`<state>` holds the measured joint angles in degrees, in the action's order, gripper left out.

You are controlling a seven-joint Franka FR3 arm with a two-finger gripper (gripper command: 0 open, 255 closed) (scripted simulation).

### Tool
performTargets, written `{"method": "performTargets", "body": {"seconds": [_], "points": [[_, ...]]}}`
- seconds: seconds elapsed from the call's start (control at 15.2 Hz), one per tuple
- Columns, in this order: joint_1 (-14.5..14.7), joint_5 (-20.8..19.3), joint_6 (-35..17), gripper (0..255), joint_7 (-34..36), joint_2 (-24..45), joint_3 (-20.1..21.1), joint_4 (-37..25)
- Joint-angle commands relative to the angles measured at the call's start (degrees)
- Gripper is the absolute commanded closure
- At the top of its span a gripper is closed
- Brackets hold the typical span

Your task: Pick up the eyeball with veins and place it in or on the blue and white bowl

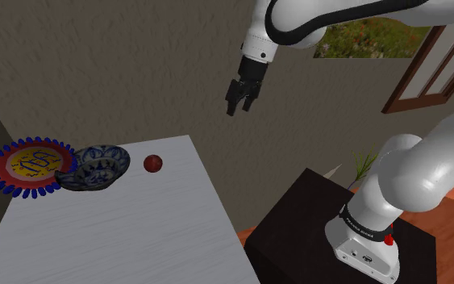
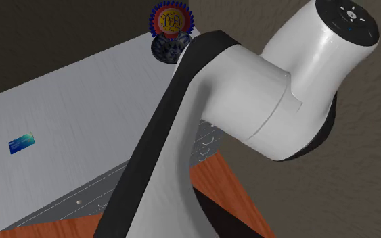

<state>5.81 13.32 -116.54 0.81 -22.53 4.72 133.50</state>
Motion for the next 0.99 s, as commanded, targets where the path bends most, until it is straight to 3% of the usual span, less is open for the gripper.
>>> {"method": "performTargets", "body": {"seconds": [0.0, 0.92], "points": [[0.67, 1.01, -2.55, 0, 0.24, 3.93, 0.71, -1.56], [5.46, 5.0, -15.54, 0, 3.1, 31.18, 5.76, -17.37]]}}
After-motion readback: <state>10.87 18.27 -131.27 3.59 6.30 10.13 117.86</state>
